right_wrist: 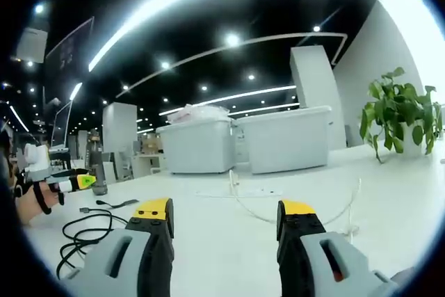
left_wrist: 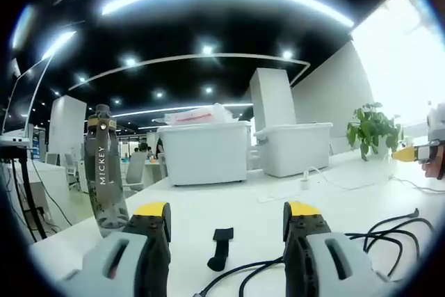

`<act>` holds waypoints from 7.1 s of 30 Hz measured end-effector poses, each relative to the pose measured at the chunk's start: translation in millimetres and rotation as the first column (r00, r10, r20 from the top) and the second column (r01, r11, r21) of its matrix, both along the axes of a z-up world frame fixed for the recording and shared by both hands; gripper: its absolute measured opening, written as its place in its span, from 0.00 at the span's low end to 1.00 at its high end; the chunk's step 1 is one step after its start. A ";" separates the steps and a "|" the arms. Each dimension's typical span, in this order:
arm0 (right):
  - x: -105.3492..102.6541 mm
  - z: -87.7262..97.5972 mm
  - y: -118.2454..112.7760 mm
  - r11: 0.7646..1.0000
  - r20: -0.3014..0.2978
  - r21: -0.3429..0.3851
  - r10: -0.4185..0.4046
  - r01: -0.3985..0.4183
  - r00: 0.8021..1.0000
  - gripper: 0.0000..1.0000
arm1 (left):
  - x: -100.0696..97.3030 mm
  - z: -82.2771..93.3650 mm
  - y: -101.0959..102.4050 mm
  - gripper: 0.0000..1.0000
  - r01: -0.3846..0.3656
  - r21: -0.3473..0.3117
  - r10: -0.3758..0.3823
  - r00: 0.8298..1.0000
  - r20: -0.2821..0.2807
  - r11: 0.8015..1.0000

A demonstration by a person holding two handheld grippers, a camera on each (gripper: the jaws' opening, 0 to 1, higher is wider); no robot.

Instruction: Coil the Type-C to USB data cable on the desktop and secure it with Velcro straps.

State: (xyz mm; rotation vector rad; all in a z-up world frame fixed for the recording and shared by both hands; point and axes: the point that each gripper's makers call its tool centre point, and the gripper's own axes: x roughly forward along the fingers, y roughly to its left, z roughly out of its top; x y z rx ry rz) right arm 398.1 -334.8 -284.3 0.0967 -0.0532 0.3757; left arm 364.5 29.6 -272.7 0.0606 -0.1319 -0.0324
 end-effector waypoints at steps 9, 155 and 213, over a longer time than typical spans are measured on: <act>1.0 0.4 -0.6 1.000 -0.001 0.001 0.001 -0.001 1.000 0.59 | 0.1 -2.3 -0.9 0.65 -0.001 0.009 0.001 1.000 -0.009 1.000; -71.8 22.5 153.1 0.811 0.141 -0.428 0.495 -0.398 0.857 0.02 | -39.4 21.8 -125.6 0.49 0.445 0.234 -0.471 0.880 0.067 0.864; -54.4 22.8 130.7 0.864 0.064 -0.053 0.503 -0.500 0.862 0.03 | -45.8 32.7 -119.0 0.04 0.365 0.303 -0.419 0.898 0.133 0.880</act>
